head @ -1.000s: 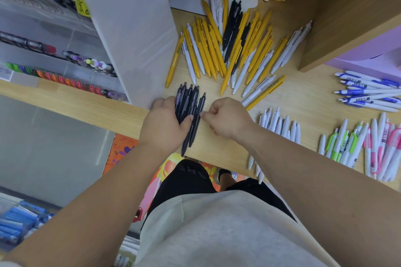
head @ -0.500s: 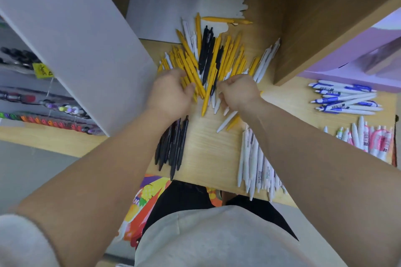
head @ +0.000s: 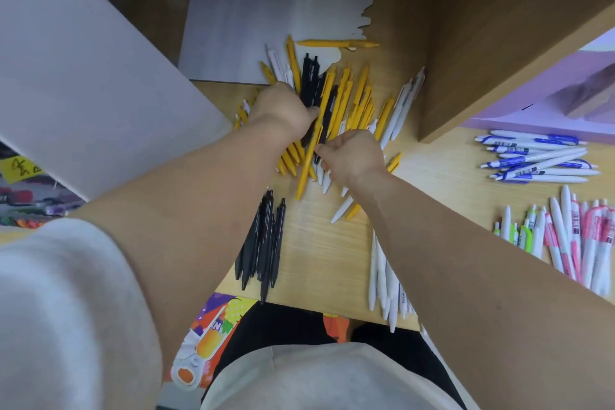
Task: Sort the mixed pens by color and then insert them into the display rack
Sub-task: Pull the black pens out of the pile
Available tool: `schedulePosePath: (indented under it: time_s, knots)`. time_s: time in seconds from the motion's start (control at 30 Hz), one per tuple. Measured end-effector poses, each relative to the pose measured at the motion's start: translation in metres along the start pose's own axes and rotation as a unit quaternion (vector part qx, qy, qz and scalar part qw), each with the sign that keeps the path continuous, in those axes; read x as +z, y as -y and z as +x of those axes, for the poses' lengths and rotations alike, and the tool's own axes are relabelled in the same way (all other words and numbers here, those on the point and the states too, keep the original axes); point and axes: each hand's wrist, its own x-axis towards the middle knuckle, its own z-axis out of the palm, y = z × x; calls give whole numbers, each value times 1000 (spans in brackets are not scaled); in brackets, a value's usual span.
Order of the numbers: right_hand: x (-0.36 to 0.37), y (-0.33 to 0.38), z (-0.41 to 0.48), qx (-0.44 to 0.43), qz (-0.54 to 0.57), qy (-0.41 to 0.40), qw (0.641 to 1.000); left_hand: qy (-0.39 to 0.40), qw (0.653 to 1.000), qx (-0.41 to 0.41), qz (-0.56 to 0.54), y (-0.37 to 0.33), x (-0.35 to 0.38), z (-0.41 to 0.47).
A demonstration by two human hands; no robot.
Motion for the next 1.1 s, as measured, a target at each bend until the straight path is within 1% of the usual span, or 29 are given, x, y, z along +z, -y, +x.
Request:
schedulePosePath:
  time_s: [0.07, 0.17, 0.27, 0.4, 0.63, 0.7, 0.77, 0.87, 0.93, 1.0, 1.1]
  knots:
    - [1, -2, 1, 0, 11, -4, 1000, 17, 999, 13, 30, 1, -2, -1]
    - [2, -5, 2, 15, 56, -3, 998, 59, 997, 31, 44, 6, -2, -3]
    - [1, -5, 1, 19, 89, 13, 996, 89, 994, 49, 47, 8, -4, -10]
    - [-1, -1, -5, 30, 138, 26, 990, 118, 991, 63, -23, 12, -7, -19]
    - [0, 1, -6, 19, 114, 17, 993, 125, 989, 79, -6, 9, -7, -25]
    - [-1, 3, -6, 11, 116, 9, 993, 116, 990, 73, -33, 10, -6, -23]
    - [-5, 7, -6, 4, 119, -6, 993, 100, 989, 55, -100, 14, -4, -19]
    - [-15, 9, -11, -4, 107, -24, 994, 60, 982, 29, -178, 20, -2, -20]
    - [-22, 7, -16, -16, 93, -32, 995, 17, 974, 31, -223, 19, -5, -23]
    - [-29, 4, -23, -22, 88, -29, 995, -29, 973, 55, -224, 15, -10, -25]
    - [-37, -3, -33, -15, 76, -20, 997, -64, 982, 85, -159, 6, -15, -28]
